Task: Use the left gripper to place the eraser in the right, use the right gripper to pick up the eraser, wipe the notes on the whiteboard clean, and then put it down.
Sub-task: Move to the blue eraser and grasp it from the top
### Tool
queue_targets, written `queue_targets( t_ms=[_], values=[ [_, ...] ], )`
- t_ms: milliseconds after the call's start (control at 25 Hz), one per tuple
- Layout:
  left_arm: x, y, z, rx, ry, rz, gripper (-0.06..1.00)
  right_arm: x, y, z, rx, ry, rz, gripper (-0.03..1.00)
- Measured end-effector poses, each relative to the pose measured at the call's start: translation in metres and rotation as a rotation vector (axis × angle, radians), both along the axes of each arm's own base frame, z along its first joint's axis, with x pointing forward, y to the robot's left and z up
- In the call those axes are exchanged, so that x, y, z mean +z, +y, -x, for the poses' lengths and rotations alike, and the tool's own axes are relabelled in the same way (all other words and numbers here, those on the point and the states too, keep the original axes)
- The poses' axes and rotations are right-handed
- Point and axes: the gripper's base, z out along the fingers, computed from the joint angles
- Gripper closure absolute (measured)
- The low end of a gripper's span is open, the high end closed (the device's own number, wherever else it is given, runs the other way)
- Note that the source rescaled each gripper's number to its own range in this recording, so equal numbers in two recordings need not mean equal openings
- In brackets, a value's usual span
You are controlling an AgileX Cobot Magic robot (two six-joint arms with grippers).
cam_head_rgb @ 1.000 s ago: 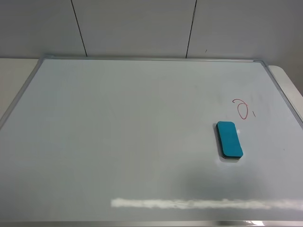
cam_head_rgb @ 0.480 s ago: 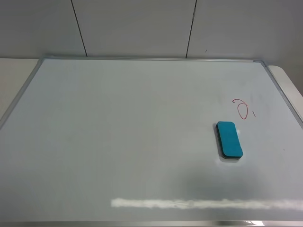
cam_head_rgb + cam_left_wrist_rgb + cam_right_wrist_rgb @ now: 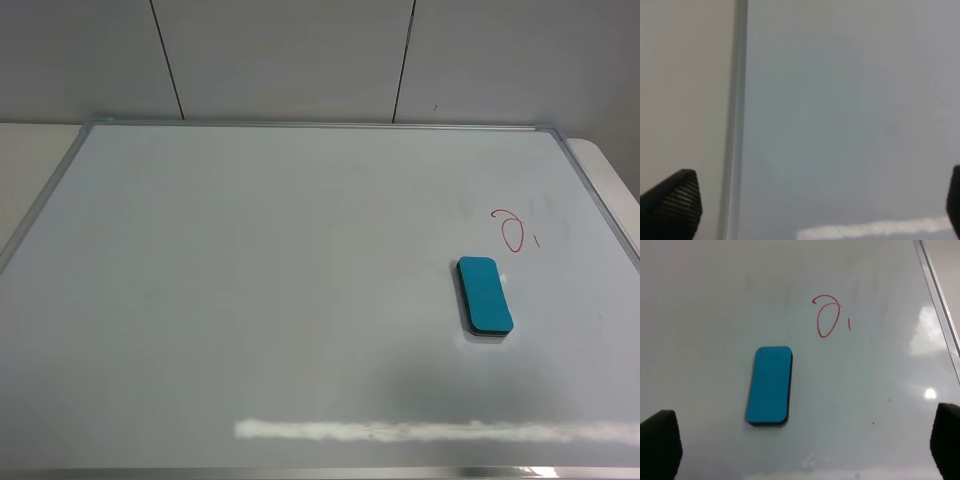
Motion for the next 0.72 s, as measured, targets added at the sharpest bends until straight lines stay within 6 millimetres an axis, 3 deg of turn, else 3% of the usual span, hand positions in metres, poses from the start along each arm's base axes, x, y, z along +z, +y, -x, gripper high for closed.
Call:
queue_targets(
  t_ms=[720],
  values=[
    [-0.0002,-0.0042,0.0001,-0.030,0.003,0.044,-0.05,0.0000,0.0000,0.0000,0.000,0.000,0.000,-0.03]
  ],
)
